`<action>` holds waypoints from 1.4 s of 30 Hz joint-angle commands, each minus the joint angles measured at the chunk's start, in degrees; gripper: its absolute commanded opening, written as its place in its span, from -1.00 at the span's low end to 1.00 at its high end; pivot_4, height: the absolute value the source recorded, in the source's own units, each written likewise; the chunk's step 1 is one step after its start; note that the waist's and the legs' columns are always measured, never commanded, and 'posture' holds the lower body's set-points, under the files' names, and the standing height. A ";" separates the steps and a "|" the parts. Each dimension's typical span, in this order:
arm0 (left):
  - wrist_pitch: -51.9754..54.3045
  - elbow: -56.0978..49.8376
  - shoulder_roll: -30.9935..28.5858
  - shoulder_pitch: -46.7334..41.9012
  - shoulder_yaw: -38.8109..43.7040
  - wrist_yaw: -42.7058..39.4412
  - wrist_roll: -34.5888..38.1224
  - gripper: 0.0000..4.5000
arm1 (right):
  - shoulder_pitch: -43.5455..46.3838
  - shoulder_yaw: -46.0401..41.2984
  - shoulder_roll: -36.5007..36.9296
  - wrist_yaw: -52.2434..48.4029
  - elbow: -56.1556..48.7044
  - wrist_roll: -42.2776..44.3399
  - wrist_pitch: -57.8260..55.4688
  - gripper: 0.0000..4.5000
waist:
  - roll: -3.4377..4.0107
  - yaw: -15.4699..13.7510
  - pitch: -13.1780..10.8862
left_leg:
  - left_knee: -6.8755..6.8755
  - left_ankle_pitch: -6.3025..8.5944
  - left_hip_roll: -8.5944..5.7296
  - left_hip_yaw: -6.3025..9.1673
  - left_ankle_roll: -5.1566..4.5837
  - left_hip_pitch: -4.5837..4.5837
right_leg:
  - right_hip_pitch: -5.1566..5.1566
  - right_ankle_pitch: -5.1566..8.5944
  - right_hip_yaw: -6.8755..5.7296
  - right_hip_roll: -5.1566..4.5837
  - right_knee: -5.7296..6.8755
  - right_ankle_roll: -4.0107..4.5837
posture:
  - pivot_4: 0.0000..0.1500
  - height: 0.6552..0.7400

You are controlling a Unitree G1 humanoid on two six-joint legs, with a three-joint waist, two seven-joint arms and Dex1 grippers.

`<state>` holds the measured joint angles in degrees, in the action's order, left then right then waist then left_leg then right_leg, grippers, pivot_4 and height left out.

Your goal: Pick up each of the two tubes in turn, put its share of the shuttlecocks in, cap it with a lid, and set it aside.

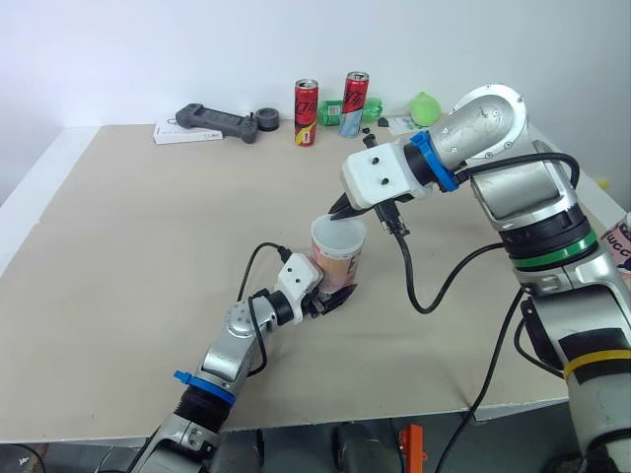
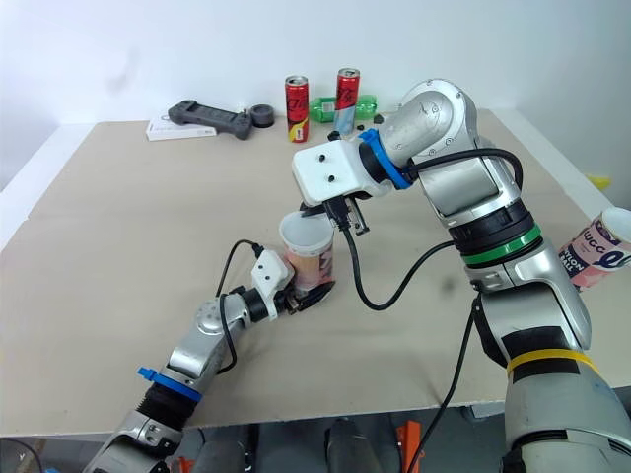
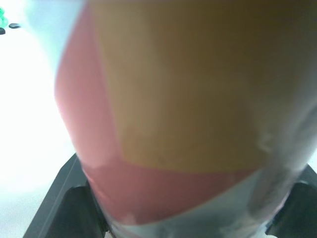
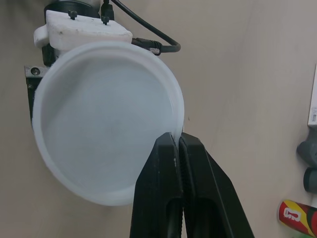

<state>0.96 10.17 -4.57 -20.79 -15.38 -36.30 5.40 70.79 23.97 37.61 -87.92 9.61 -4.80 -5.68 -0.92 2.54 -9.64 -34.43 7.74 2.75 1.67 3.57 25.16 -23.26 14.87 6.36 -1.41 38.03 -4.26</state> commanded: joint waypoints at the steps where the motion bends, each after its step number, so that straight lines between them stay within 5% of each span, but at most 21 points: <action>1: 0.82 2.17 -0.08 0.73 -0.66 0.26 -0.79 0.42 | 1.10 -1.18 1.04 0.38 -0.80 -0.73 0.93 -0.98 | 0.00 0.00 0.00 | 0.00 0.00 0.00 0.00 0.00 0.00 | 0.00 0.00 0.00 0.00 0.00 0.00 | 1.00 1.00; 42: 1.42 1.28 -0.17 1.25 -0.85 0.21 -0.86 0.42 | 0.26 -2.81 1.06 0.45 1.48 3.10 -1.79 -0.98 | 0.00 0.02 0.00 | 0.01 0.00 0.00 0.00 0.00 0.00 | -0.01 0.01 0.00 0.00 0.00 0.01 | 1.00 1.00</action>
<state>1.05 10.08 -4.38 -20.77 -15.44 -36.30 5.29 70.60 22.23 37.65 -87.20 12.08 -1.50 -8.14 -0.92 2.56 -9.65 -34.42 7.74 2.75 1.67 3.57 25.17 -23.27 14.87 6.36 -1.41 38.03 -4.25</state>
